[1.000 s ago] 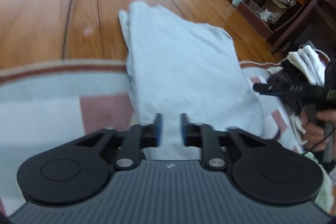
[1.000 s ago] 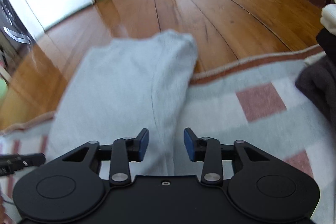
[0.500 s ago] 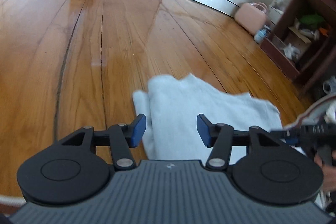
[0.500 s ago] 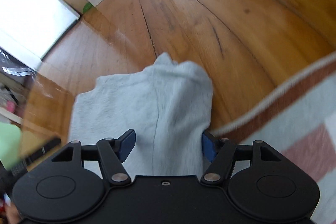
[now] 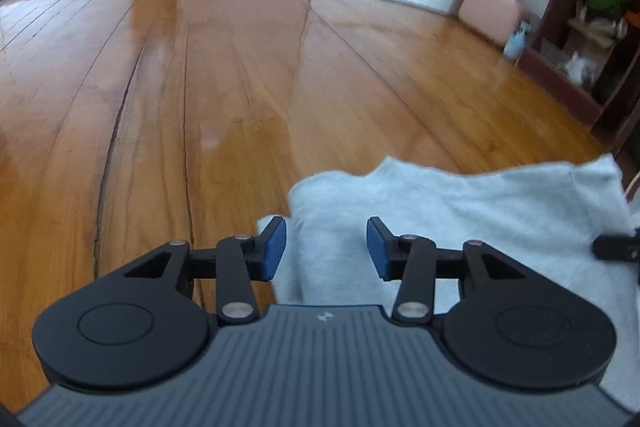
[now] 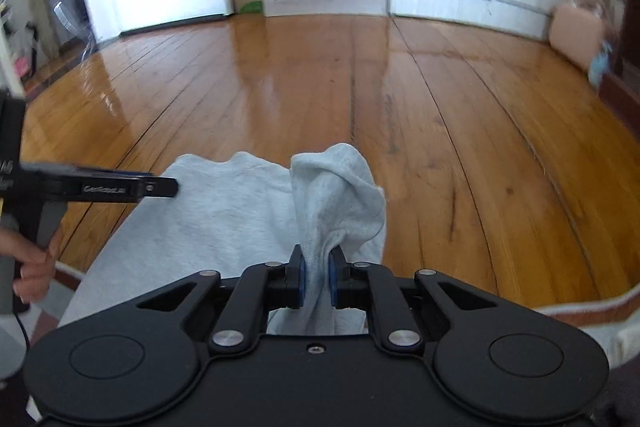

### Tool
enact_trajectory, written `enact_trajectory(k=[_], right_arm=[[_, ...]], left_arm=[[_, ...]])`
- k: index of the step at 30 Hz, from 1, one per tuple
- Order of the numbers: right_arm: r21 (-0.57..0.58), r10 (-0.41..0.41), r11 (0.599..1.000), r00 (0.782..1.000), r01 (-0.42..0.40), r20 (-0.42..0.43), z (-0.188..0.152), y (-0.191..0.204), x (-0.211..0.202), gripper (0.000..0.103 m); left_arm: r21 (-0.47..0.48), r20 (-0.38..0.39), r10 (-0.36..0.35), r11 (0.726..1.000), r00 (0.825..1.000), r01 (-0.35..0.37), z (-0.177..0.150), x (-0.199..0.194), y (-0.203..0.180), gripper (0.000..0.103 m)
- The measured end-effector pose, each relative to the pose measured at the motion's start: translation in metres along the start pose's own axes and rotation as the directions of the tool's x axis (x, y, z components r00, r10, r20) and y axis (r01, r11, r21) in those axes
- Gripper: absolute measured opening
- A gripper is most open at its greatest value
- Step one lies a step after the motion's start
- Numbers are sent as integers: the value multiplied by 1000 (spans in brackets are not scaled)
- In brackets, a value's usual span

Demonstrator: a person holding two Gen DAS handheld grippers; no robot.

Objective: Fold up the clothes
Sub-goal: 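Pinch the sweatshirt corner with the right gripper and pull it toward the floor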

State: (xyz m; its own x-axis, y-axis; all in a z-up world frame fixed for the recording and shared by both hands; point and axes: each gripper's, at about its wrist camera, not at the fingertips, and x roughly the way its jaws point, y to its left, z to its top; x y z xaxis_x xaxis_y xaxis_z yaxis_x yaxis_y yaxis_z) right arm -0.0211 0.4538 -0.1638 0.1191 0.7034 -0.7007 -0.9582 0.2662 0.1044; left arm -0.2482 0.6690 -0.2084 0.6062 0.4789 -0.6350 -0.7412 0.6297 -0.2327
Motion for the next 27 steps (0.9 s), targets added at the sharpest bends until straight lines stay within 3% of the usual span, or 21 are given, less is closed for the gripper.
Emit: enact_trajectory(k=[3,5,7,10,12,14,15,17,18,19,22,25,27], right_arm=[[6,-14,1000,1000,14,-8,-4,-6,1,14],[-8,-25,1000,1000,25,-12,-6,-7,2,14],[-3,-31,1000,999,31,-22,-7,-8,5,14],[3,-50,999,998,50,-34,-8,-9,6,13],[-16,-62,998,997,62,-35,-10,-7,10,13],[-29,-67,997,997,66,-29,-12,-6,7,13],[-27,-64,998,998,63,-26,-13,-5,6,13],[-19,-49,999,999,49,-18,-12,-6,3,13],[-15,-40,999,999,40,-13,-12,-8,2,13],[-15,-30,999,1000,30,-5,-12,-8,0,13],[-32,16,999,999,-15,28,-10,-8,-9,12],[-42,61,997,996,-58,64,-4,-7,-20,12],[-30,78,997,994,-76,80,1,-9,-21,12]], left_arm=[[63,-22,9,998,1000,-8,2,6,-8,45],[48,-78,-26,998,997,30,3,13,-8,45],[34,-100,6,999,995,-2,5,17,-5,47],[-6,-93,-11,1000,996,10,6,15,-3,59],[-19,-80,26,999,996,-28,9,15,-1,67],[-49,-72,-33,998,997,29,8,16,4,67],[-70,-73,-87,994,993,82,7,19,7,64],[-136,-97,-207,972,974,193,4,25,15,41],[-143,-99,-211,970,972,196,3,25,16,16],[-150,-101,-216,968,971,200,3,25,17,9],[-101,-65,-184,979,981,177,5,11,11,6],[-165,103,-174,968,979,189,8,-31,15,6],[-209,181,-128,964,975,165,8,-52,18,6]])
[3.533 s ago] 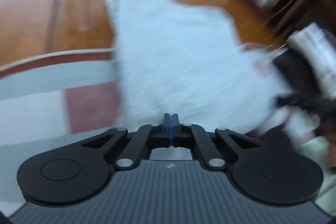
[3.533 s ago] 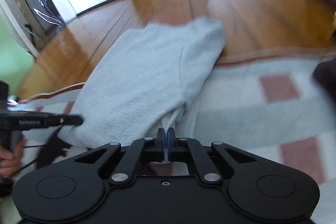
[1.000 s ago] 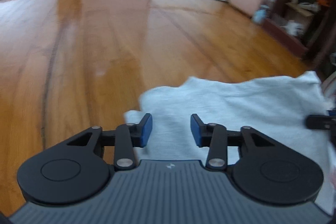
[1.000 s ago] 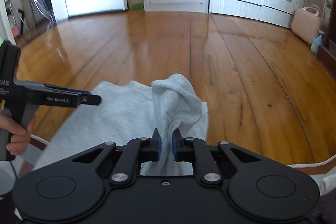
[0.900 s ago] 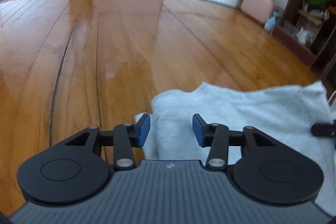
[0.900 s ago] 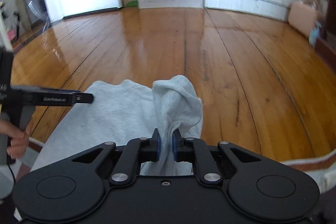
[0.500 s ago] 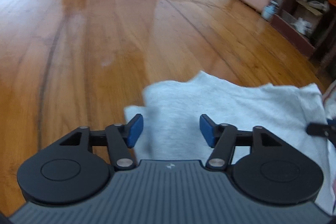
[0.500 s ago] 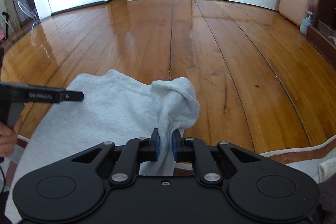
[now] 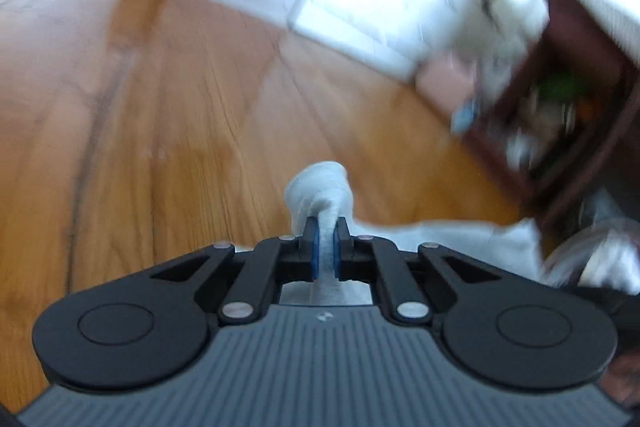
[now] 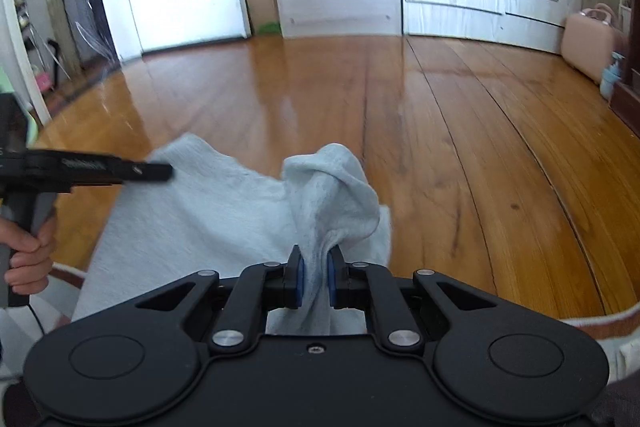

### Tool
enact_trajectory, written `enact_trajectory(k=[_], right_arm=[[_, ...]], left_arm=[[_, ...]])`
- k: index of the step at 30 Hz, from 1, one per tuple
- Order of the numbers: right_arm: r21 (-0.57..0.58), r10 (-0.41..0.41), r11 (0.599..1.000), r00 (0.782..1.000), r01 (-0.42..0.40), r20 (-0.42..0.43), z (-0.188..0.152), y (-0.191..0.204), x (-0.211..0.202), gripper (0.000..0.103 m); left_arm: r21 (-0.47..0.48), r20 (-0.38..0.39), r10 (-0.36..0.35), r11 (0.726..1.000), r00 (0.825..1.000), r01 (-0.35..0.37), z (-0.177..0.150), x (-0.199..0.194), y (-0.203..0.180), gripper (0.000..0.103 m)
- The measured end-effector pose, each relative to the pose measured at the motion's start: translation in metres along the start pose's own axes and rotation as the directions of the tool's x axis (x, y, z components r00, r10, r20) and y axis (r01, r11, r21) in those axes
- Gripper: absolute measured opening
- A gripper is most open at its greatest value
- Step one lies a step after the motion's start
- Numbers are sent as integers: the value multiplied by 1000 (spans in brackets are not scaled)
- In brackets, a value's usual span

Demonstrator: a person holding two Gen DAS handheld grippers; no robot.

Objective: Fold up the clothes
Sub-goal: 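Pinch the sweatshirt corner with the right gripper and pull it toward the floor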

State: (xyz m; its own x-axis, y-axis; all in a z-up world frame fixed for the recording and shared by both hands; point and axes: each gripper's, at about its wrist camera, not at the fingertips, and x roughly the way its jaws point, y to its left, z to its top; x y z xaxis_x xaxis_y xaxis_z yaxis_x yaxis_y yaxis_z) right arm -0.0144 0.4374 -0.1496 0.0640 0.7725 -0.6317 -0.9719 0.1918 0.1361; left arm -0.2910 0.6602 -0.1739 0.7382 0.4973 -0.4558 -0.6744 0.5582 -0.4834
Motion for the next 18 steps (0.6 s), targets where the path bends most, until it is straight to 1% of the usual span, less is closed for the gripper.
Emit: enact_trajectory(k=[1,2,3,4,5,6,7,8,9,10,11,13,14,15,16,17,18], right_arm=[[7,7,1000,1000,-7,6,3,-2,1,12],[18,13,1000,1000,-13,6,5,-4,3,13],[34,12,999,1000,-11,-14,7,-8,10,17],[51,-6,999,999,8,-53,7,-12,20,30],[60,-42,997,994,49,-102,7,-16,31,36],[62,-95,993,983,106,-154,5,-19,42,38],[63,-146,985,971,160,-188,2,-21,48,38],[77,-175,978,967,192,-187,-1,-22,47,38],[95,-194,972,964,213,-180,-4,-22,44,39],[124,-187,970,970,207,-159,-8,-20,36,40],[154,-164,971,977,184,-137,-12,-18,26,40],[213,-82,972,992,100,-95,-21,-14,3,41],[224,-25,974,996,44,-87,-28,-10,-7,41],[214,20,977,994,3,-106,-36,-4,-13,41],[194,54,981,990,-27,-132,-45,2,-19,41],[158,52,987,985,-26,-166,-54,8,-22,40],[128,24,992,983,0,-185,-64,11,-23,38]], left_arm=[[-2,22,35,999,999,-35,0,-6,-1,7],[34,-4,98,995,995,-97,-3,-1,-3,7],[71,-60,152,987,987,-147,-10,11,-4,9],[111,-113,207,975,972,-194,-16,23,-4,13],[139,-160,257,962,953,-236,-21,32,-4,16],[117,-195,287,956,938,-268,-26,35,1,22],[87,-217,300,954,929,-288,-31,34,5,24],[26,-196,254,967,947,-254,-35,23,8,26],[-21,-171,199,979,965,-205,-40,11,9,36],[-31,-161,152,987,975,-159,-45,2,6,48],[-27,-157,118,992,981,-124,-51,-6,3,49],[74,-200,143,989,969,-131,-67,-14,-12,49],[122,-238,156,984,959,-130,-77,-14,-18,49],[164,-272,174,977,946,-133,-86,-15,-23,47],[189,-296,207,970,932,-156,-97,-18,-24,46],[208,-314,237,962,919,-177,-106,-21,-26,46],[202,-316,256,959,914,-198,-109,-27,-28,46]])
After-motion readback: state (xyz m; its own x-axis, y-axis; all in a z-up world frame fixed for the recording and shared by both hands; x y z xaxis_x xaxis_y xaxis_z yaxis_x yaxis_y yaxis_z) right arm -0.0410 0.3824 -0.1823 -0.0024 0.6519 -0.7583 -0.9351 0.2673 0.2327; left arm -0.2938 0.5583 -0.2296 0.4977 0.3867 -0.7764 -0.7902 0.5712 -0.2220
